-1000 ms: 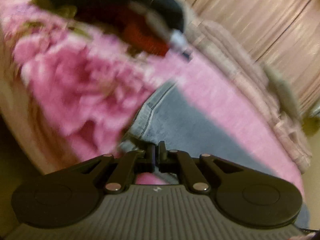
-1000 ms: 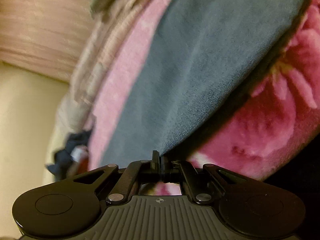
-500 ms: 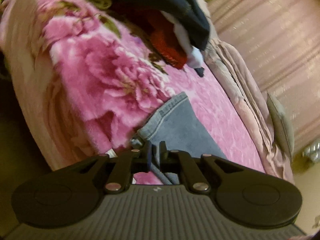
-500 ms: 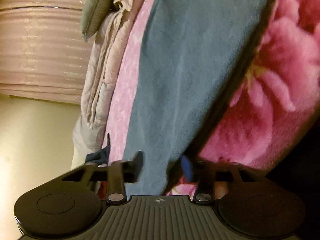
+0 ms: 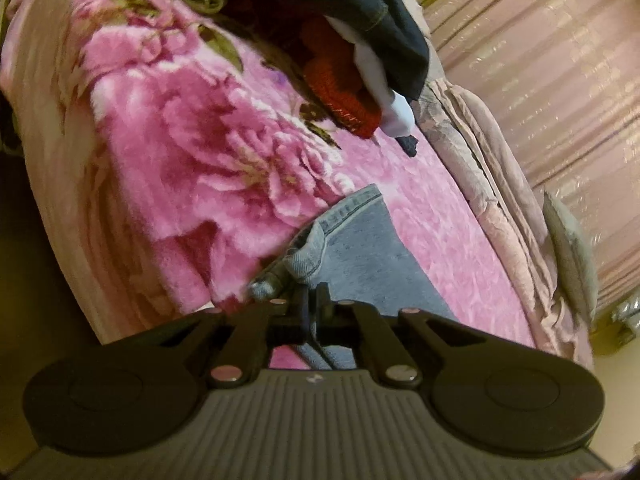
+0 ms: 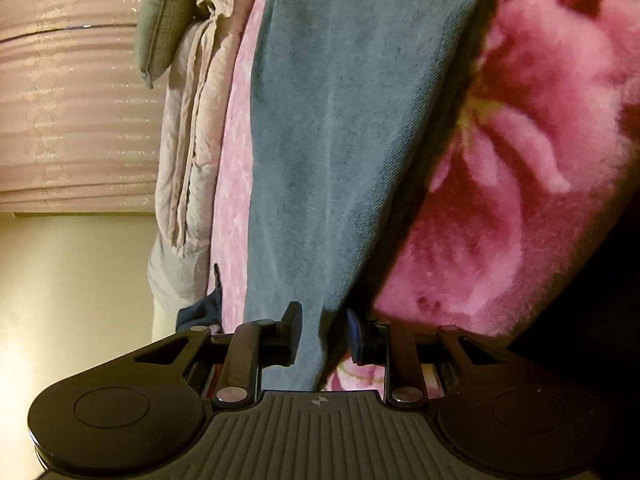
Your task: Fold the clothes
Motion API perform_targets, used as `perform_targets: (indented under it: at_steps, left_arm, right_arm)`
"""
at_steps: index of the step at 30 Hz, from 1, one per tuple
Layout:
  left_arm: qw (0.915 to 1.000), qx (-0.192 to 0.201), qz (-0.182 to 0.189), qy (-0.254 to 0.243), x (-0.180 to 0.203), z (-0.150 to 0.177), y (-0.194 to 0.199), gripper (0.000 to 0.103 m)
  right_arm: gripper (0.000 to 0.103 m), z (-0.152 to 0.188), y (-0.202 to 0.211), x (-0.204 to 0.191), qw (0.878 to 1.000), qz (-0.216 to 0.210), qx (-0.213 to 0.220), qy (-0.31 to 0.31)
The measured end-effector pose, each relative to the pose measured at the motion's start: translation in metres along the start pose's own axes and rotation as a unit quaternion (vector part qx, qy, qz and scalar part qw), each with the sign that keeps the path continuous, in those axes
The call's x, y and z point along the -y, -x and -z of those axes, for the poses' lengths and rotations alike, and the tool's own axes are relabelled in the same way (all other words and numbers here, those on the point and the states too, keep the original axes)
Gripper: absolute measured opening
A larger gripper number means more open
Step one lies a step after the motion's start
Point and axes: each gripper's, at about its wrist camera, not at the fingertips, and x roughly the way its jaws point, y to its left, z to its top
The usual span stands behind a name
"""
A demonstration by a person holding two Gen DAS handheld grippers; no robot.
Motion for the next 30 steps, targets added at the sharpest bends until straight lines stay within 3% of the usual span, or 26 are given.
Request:
perform_targets:
  at_steps: [2, 3, 4, 8, 11, 14, 16, 17, 20, 23, 24, 27, 30]
  left_arm:
    - [1.0000, 0.001, 0.001, -0.004, 0.000, 0.000, 0.001, 0.000]
    - [1.0000, 0.002, 0.002, -0.006, 0.001, -0.001, 0.001, 0.000]
    - [0.9999, 0.004, 0.006, -0.011, 0.002, -0.002, 0.003, 0.000]
    - [0.9970, 0.030, 0.025, -0.067, 0.011, -0.002, 0.016, 0.000]
    - [0.9937, 0.005, -0.023, -0.110, 0.013, 0.009, 0.000, 0.001]
    - [0.9939, 0.005, -0.032, -0.105, 0.011, 0.015, 0.002, 0.001]
    - [0.9906, 0.013, -0.055, -0.125, 0.019, 0.017, 0.014, 0.000]
    - [0.9891, 0.016, -0.064, -0.131, 0.022, 0.018, 0.020, 0.000]
    - [0.9890, 0.010, -0.057, -0.137, 0.037, 0.025, 0.037, 0.000]
    - [0.9831, -0.034, 0.010, -0.179, 0.081, 0.051, 0.035, 0.000]
    - [0.9791, -0.049, 0.031, -0.195, 0.096, 0.060, 0.033, 0.000]
    - [0.9526, -0.089, 0.071, -0.282, 0.144, 0.116, 0.011, 0.001]
    - [0.9151, -0.129, 0.109, -0.366, 0.193, 0.171, -0.011, 0.002]
  right_arm:
    - [0.025, -0.001, -0.003, -0.002, 1.000, 0.002, 0.003, 0.005]
    - [0.003, -0.002, -0.004, -0.005, 1.000, 0.002, 0.005, 0.012]
    - [0.000, -0.001, -0.004, -0.009, 1.000, 0.005, 0.008, 0.023]
    - [0.000, 0.004, 0.003, -0.023, 0.997, 0.005, 0.021, 0.070]
    - [0.000, 0.006, -0.004, -0.015, 0.995, 0.042, 0.018, 0.087]
    - [0.000, 0.006, -0.002, -0.004, 0.997, 0.036, 0.019, 0.063]
    - [0.020, 0.003, 0.013, -0.007, 0.996, 0.034, 0.028, 0.074]
    - [0.024, 0.000, 0.022, -0.008, 0.996, 0.035, 0.037, 0.077]
    - [0.027, -0.014, 0.056, -0.011, 0.987, 0.054, 0.092, 0.116]
    - [0.027, -0.025, 0.072, -0.027, 0.964, 0.088, 0.137, 0.211]
    - [0.027, -0.023, 0.068, -0.037, 0.948, 0.107, 0.146, 0.262]
    - [0.027, -0.016, 0.048, -0.051, 0.898, 0.149, 0.134, 0.393]
    - [0.027, -0.008, 0.030, -0.045, 0.839, 0.199, 0.108, 0.495]
